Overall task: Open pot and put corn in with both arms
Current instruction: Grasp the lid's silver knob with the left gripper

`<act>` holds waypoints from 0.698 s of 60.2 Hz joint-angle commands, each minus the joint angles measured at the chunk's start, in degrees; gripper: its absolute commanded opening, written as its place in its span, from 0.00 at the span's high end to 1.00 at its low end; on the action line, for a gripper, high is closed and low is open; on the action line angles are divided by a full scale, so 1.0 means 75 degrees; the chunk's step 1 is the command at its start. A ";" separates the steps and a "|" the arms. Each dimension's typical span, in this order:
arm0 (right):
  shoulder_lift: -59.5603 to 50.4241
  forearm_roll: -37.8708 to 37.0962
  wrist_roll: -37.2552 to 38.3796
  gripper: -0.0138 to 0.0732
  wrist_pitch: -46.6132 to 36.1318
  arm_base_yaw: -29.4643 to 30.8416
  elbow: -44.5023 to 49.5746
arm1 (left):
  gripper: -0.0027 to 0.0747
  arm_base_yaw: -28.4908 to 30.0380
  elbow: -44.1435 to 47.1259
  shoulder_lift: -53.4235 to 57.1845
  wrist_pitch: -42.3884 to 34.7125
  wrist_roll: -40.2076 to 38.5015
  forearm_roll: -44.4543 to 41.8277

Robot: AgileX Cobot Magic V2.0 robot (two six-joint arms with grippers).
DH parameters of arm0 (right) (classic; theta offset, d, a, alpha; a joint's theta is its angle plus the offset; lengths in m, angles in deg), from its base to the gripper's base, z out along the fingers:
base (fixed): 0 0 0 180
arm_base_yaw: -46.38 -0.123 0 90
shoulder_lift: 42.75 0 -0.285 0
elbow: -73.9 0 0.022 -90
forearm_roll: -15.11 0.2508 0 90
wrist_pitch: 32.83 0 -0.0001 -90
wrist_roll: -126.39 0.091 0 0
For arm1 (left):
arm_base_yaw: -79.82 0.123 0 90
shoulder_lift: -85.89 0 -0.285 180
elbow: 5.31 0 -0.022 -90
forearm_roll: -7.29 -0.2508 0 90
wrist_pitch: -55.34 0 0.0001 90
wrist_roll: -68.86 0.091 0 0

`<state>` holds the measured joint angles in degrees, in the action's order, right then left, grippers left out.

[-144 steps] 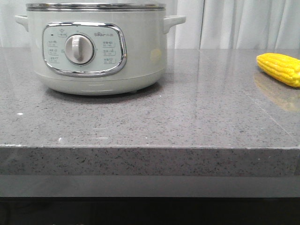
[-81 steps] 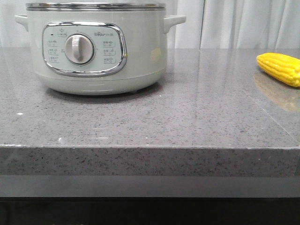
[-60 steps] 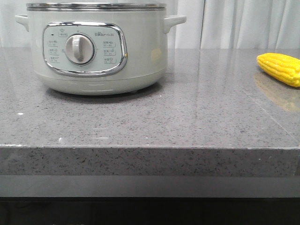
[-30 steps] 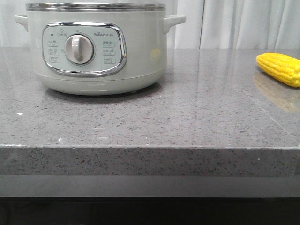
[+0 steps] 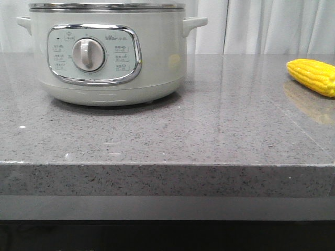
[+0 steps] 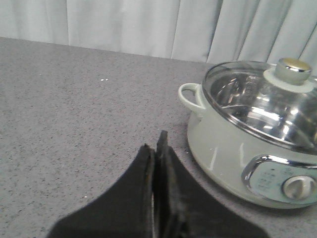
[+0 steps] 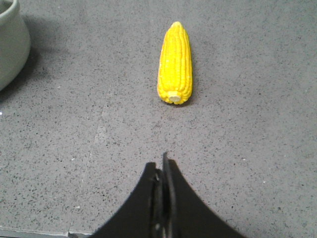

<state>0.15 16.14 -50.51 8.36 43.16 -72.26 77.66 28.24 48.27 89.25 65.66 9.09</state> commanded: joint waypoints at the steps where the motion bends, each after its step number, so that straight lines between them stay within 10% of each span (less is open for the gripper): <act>1: 0.0109 -0.0091 -0.0017 0.87 -0.0493 0.0022 -0.0250 | 0.91 -0.0005 -0.0196 -0.0246 -0.0613 0.0016 -0.0392; 13: 0.0185 -0.0091 -0.0017 0.35 -0.0500 0.0022 -0.0250 | 0.36 -0.0438 -0.0196 -0.0696 -0.0953 0.0016 -0.0416; 18: 0.0185 -0.0084 -0.0017 0.16 -0.0500 0.0022 -0.0250 | 0.27 -0.0931 -0.0196 -0.0989 -0.1234 0.0016 -0.0411; 42: 0.0185 -0.0006 -0.0010 0.10 -0.0500 0.0022 -0.0250 | 0.28 -0.2978 -0.0828 -0.3073 -0.3620 0.0016 -0.0344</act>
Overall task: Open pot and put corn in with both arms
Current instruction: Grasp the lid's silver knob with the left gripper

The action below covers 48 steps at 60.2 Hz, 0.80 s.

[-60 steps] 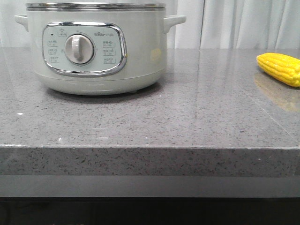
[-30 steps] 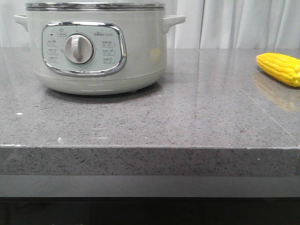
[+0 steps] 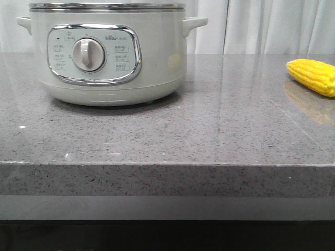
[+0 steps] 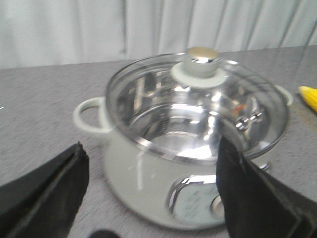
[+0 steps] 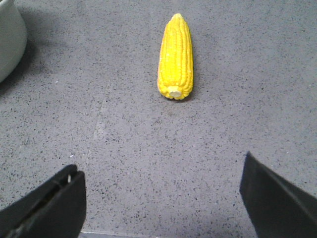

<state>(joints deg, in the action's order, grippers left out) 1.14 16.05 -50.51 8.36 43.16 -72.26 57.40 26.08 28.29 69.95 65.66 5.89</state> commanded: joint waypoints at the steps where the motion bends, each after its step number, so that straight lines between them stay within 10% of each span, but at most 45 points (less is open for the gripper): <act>1: 0.0053 0.0007 -0.0010 0.10 -0.0500 0.0022 -0.0250 | 0.28 -0.0314 -0.0608 -0.0511 -0.1098 0.0016 0.0083; 48: 0.0053 0.0007 -0.0010 0.10 -0.0500 0.0022 -0.0250 | 0.28 -0.0516 -0.4641 -0.5041 -0.1441 0.0002 0.0972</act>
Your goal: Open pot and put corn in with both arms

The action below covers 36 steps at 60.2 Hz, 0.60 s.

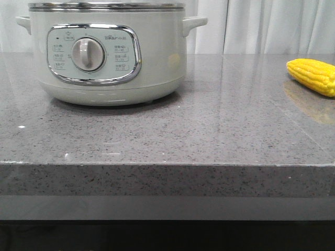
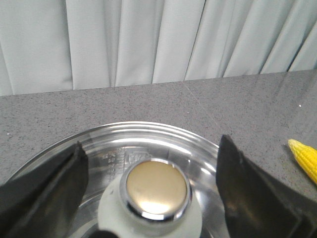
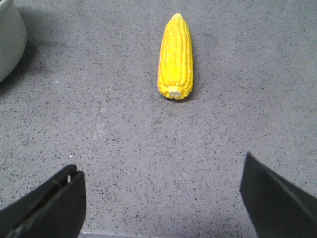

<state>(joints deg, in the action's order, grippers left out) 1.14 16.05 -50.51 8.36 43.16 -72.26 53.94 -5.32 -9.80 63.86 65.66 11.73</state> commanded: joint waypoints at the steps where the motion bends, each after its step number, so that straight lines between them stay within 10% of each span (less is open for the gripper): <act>1: 0.0053 0.0007 -0.0010 0.10 -0.0500 0.0022 -0.0250 | 0.28 -0.0055 -0.0506 0.0003 -0.0629 0.0002 0.0193; 26: 0.0053 0.0007 -0.0010 0.10 -0.0500 0.0022 -0.0250 | 0.29 -0.0055 -0.0628 -0.0722 -0.0719 0.0002 0.0193; 36: 0.0053 0.0007 -0.0010 0.10 -0.0500 0.0022 -0.0250 | 0.48 -0.0055 -0.0628 -0.0738 -0.0690 0.0002 0.0193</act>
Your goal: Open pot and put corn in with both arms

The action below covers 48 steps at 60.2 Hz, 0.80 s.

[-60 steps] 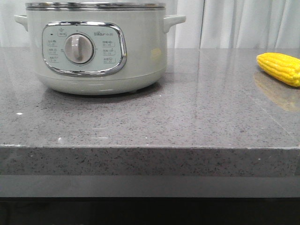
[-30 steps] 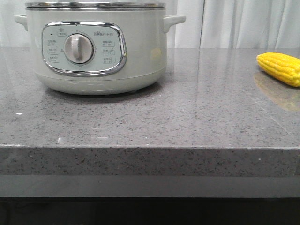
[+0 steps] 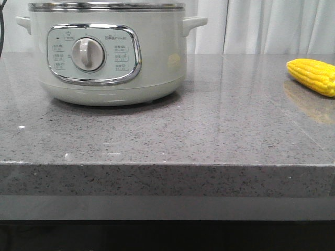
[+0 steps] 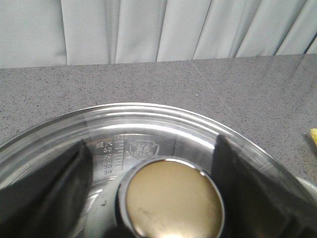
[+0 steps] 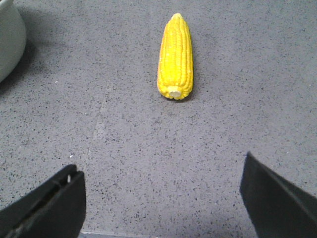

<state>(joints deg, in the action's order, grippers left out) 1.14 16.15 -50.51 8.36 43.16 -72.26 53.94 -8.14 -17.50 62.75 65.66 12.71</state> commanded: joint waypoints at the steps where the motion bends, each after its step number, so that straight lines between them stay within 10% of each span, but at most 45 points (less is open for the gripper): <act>1: 0.0053 -0.0007 -0.0010 0.10 -0.0500 0.0022 -0.0250 | 0.49 -0.0055 -0.0252 0.0288 -0.0542 0.0002 0.0062; 13: 0.0053 -0.0007 -0.0010 0.10 -0.0500 0.0022 -0.0250 | 0.67 -0.0055 -0.0252 0.0288 -0.0556 0.0002 0.0062; 48: 0.0053 -0.0007 -0.0010 0.10 -0.0500 0.0022 -0.0250 | 0.67 -0.0055 -0.1762 0.1356 0.0795 0.0002 -0.0106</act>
<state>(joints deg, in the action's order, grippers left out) 1.14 16.15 -50.51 8.36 43.16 -72.26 53.71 -17.55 -13.78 73.03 66.12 12.52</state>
